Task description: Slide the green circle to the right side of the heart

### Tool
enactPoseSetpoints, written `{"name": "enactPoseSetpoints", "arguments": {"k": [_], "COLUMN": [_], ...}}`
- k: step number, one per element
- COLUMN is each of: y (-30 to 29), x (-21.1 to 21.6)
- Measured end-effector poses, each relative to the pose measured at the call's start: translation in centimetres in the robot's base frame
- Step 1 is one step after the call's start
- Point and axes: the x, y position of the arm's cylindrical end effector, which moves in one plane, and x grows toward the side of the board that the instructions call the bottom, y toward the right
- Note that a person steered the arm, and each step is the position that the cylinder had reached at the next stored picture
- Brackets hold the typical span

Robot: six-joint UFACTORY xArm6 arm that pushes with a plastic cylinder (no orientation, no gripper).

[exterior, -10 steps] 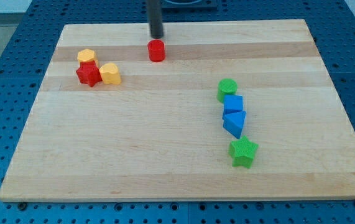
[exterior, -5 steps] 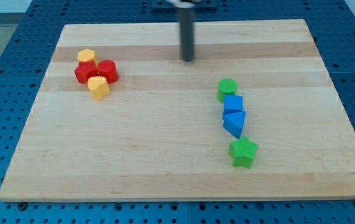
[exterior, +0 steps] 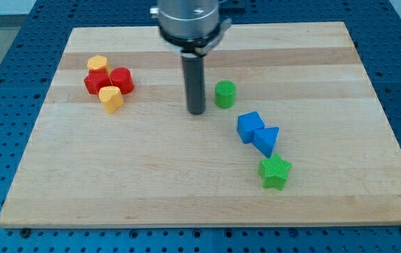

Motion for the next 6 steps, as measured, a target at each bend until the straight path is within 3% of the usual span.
{"name": "enactPoseSetpoints", "arguments": {"k": [1,2,3,4,5,6], "y": [7.1,10.8,2.3,-6.4,-1.8,-4.9], "x": [0.1,-4.2,-5.0,-2.8,-2.0,2.5]}}
